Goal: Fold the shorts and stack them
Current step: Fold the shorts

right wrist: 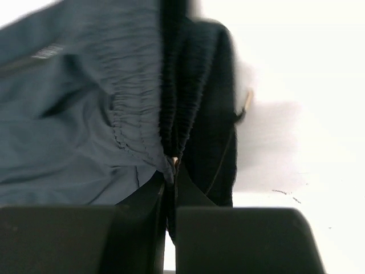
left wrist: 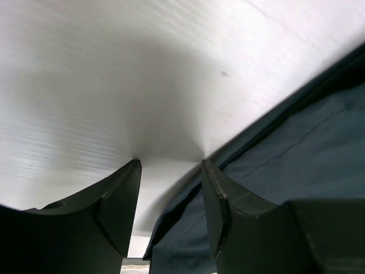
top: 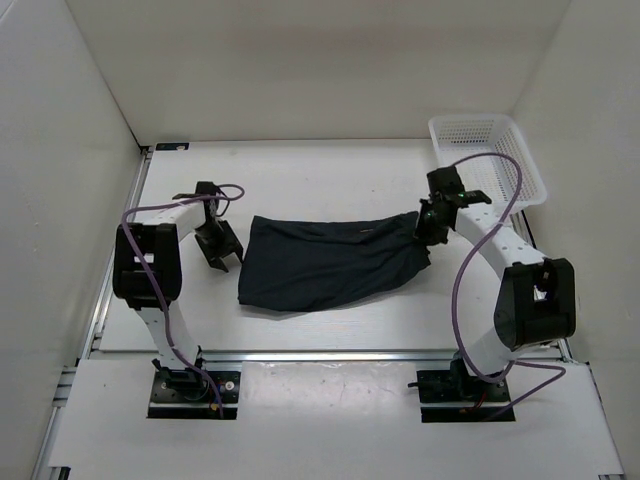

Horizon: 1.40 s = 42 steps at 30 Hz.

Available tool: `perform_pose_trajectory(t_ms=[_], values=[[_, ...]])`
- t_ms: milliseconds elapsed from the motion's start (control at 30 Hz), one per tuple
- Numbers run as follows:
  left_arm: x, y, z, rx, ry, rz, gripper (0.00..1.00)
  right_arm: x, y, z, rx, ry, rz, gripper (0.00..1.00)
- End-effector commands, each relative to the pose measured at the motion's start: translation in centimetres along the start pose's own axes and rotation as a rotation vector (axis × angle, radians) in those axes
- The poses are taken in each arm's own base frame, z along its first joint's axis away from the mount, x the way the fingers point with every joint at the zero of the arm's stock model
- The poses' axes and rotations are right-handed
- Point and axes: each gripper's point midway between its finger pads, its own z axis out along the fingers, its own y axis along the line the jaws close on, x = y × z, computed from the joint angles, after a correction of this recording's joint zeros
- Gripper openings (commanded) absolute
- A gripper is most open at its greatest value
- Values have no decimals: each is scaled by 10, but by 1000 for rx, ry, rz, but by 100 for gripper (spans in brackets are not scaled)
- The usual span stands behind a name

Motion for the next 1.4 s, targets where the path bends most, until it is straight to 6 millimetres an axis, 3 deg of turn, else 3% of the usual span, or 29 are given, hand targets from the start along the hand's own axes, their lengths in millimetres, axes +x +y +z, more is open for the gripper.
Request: perform_pose_trajectory(t_ms=[0,133,200,267,333,367,433,600,667,867,900,967,1000,1033,1067,1100,1133,1167,1200,1233,1267,1300,1333,1367], values=[[17,-4,10,4,26,9,58,-18,26,-38,34,-98,-129,0],[17,-10,11,14,30,18,48,-30,62,-61,13,-144,-196,0],[22,-18,12,26,43,40,39,-27,78,-61,5,-140,-223,0],[27,-29,13,43,55,57,22,-26,95,-69,8,-147,-258,0],[27,-36,13,56,57,71,12,-25,110,-69,6,-144,-290,0],[27,-37,13,56,57,71,10,-25,128,-77,-26,-160,-305,0],[25,-38,14,55,57,71,10,-19,140,-74,-16,-144,-340,0],[25,-38,14,56,57,71,10,-7,193,-81,-45,-178,-438,0],[25,-38,14,56,57,71,10,7,210,-74,-42,-157,-487,0],[25,-38,14,56,57,71,10,32,295,-77,-172,-165,-605,0],[25,-38,14,56,57,71,14,30,321,-79,-221,-190,-606,0],[24,-34,12,56,54,60,21,50,353,-88,-330,-158,-656,0],[21,-35,7,73,46,51,34,51,375,-99,-402,-175,-657,19],[16,-32,4,79,34,37,40,62,386,-108,-451,-166,-673,42],[11,-23,-3,79,25,18,45,61,391,-113,-479,-173,-670,62],[9,-18,-7,79,22,17,51,60,394,-137,-520,-206,-667,71],[4,-17,-14,90,0,6,58,60,396,-132,-536,-221,-662,77],[3,-12,-18,86,2,6,58,50,390,-172,-601,-286,-638,79],[-2,-6,-20,83,0,-8,59,45,381,-176,-605,-311,-611,81],[-2,-4,-24,78,-9,3,59,57,354,-142,-526,-267,-621,81],[-7,-2,-30,83,-22,-10,59,42,344,-171,-571,-345,-553,81],[-11,1,-32,75,-31,-12,59,31,323,-161,-526,-348,-510,77],[-11,5,-35,59,-40,-12,59,39,295,-133,-448,-298,-500,68],[-19,6,-42,59,-71,-19,59,36,279,-132,-430,-294,-468,62]])
